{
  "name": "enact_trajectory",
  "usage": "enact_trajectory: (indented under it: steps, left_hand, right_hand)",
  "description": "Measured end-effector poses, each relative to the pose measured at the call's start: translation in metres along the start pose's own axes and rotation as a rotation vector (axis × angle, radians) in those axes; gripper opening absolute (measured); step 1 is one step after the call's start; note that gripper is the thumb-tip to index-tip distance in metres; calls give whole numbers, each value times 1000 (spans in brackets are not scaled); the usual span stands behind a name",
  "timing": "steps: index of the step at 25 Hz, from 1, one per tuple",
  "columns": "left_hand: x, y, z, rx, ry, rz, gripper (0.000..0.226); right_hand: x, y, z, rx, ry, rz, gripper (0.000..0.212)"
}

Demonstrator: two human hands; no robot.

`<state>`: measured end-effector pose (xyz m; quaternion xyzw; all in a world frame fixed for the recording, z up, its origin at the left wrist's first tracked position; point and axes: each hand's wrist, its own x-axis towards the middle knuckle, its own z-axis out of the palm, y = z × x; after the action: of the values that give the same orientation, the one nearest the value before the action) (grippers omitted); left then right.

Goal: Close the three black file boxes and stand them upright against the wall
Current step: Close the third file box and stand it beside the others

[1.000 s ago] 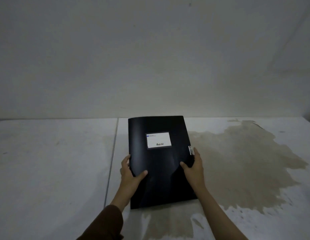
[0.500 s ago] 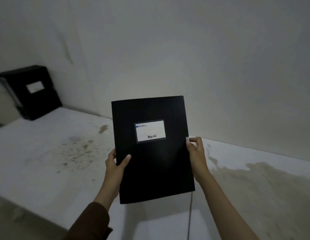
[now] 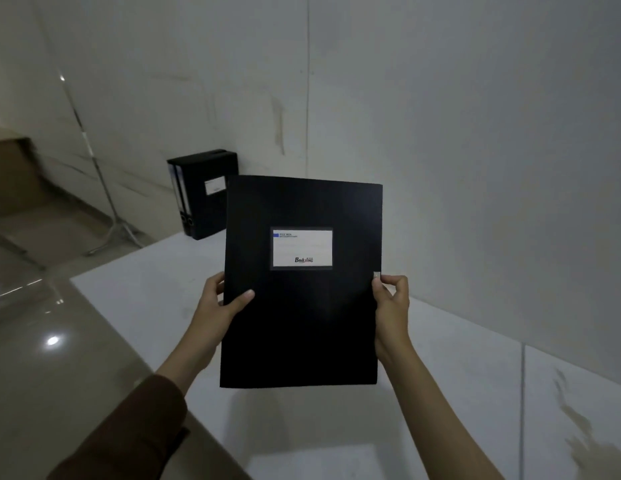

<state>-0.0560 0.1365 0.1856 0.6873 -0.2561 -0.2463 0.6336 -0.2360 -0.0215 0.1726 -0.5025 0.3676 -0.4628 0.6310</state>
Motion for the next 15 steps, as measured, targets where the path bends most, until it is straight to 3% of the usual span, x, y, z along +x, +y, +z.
enact_trajectory:
  steps: [6, 15]
  left_hand:
    - [78, 15, -28, 49, -45, 6, 64]
    - [192, 32, -41, -38, 45, 29, 58]
  right_hand:
    - [63, 3, 57, -13, -15, -6, 10]
    - [153, 14, 119, -86, -63, -63, 6]
